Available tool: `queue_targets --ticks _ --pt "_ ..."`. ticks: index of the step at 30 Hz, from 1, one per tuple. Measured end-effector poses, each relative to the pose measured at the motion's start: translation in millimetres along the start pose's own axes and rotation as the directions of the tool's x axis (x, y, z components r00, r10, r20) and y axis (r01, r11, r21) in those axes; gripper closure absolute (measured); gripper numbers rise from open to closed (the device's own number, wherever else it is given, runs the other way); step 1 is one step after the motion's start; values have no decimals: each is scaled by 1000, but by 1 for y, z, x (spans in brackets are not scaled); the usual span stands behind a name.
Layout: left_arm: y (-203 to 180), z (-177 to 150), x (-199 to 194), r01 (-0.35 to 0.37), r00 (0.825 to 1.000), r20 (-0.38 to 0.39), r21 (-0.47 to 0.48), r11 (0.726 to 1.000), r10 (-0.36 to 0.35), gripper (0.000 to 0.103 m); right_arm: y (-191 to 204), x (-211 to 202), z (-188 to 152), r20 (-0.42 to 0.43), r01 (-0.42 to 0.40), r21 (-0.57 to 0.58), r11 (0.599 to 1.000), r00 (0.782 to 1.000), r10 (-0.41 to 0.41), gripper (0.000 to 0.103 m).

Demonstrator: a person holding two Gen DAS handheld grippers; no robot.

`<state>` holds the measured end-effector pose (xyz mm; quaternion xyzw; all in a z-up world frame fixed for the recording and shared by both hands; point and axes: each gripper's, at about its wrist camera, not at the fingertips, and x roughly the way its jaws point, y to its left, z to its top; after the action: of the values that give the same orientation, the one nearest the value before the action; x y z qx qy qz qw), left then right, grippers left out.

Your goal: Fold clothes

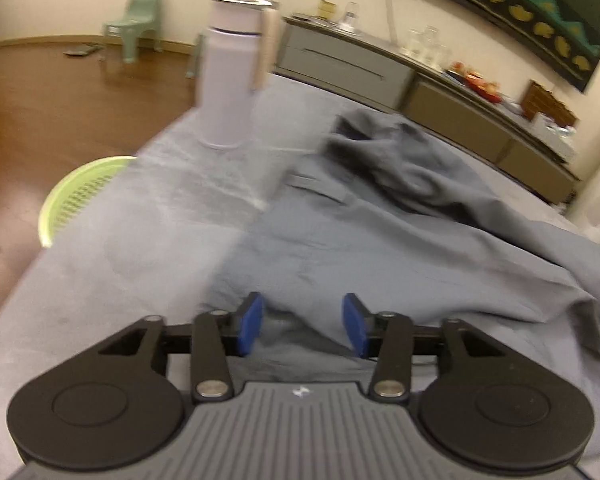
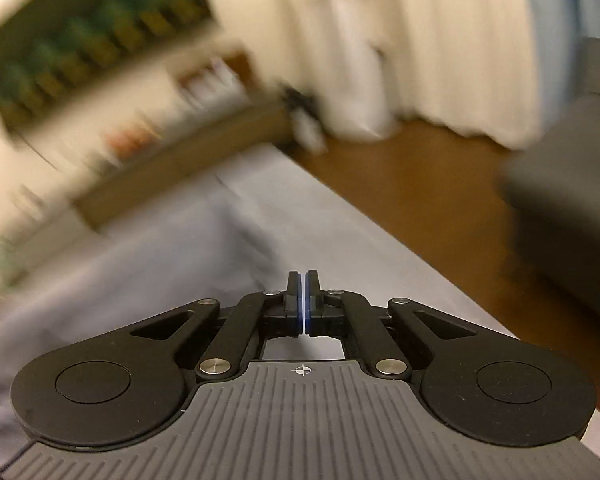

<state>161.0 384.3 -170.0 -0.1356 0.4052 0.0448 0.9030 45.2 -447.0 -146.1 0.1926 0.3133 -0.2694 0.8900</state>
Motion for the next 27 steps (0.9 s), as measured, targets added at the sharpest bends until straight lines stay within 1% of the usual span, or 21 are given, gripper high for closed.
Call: queue_targets --ticks 1,2,4,5,6,7,8,9,10,12,15,16,17,19,20,21,22,24,25,26,27 --pt "4 0 -1 -26 1000 15 -10 1000 26 40 5 5 -7 -25 43 -34 999 999 -43 99" --pt "8 1 -2 -51 998 29 -21 998 51 37 12 1 -10 -14 58 -62 996 998 -59 89" --pt "15 2 4 -75 997 3 -37 996 75 34 28 -14 -12 37 58 -98 994 998 -55 77" --pt "17 2 9 -66 998 -27 -43 997 65 34 38 -25 -11 74 40 -97 994 997 -33 55" --pt "17 2 13 -31 998 -61 -47 998 28 35 48 -36 -10 108 19 -99 995 994 -8 42" --pt "15 1 16 2 996 -86 -42 999 -5 37 59 -45 -11 135 -6 -112 994 991 21 41" --pt "9 0 16 11 996 -91 -11 1000 -12 41 76 -52 -12 148 -39 -141 989 987 60 39" --pt "2 0 16 21 995 -95 22 1000 -19 50 94 -58 -16 148 -75 -181 981 984 102 32" --pt "-1 1 13 41 995 -89 36 999 -38 70 111 -63 -21 143 -107 -226 968 980 142 28" --pt "-9 3 9 82 994 -77 63 995 -77 94 145 -72 -33 125 -163 -318 934 969 212 20" --pt "-19 2 3 130 990 -69 100 987 -123 96 186 -80 -56 53 -265 -436 860 946 319 19" --pt "-22 2 2 146 988 -67 112 983 -139 95 196 -82 -64 9 -318 -463 827 931 364 19" --pt "-23 -1 5 131 990 -71 126 983 -122 94 206 -84 -73 -36 -371 -487 791 913 406 19" --pt "-23 -4 11 109 992 -78 132 985 -99 82 221 -92 -93 -113 -455 -521 722 876 470 17" --pt "-21 -5 14 114 991 -78 128 985 -105 78 228 -94 -104 -142 -476 -542 692 864 483 15" --pt "-21 -4 19 118 990 -88 132 984 -107 69 233 -97 -113 -160 -484 -559 673 860 485 15" --pt "-23 -4 20 120 991 -83 142 983 -109 53 236 -99 -123 -175 -487 -574 658 858 483 15" --pt "-29 -2 23 122 991 -72 159 980 -112 41 243 -102 -136 -211 -504 -584 636 851 481 15" --pt "-35 -1 27 115 991 -86 189 975 -100 60 246 -101 -139 -230 -516 -583 628 846 481 15" --pt "-42 0 31 108 991 -101 220 969 -88 88 248 -99 -142 -249 -527 -582 619 840 481 15" --pt "-48 2 32 110 990 -117 242 964 -84 99 250 -97 -145 -260 -528 -587 614 841 475 15"
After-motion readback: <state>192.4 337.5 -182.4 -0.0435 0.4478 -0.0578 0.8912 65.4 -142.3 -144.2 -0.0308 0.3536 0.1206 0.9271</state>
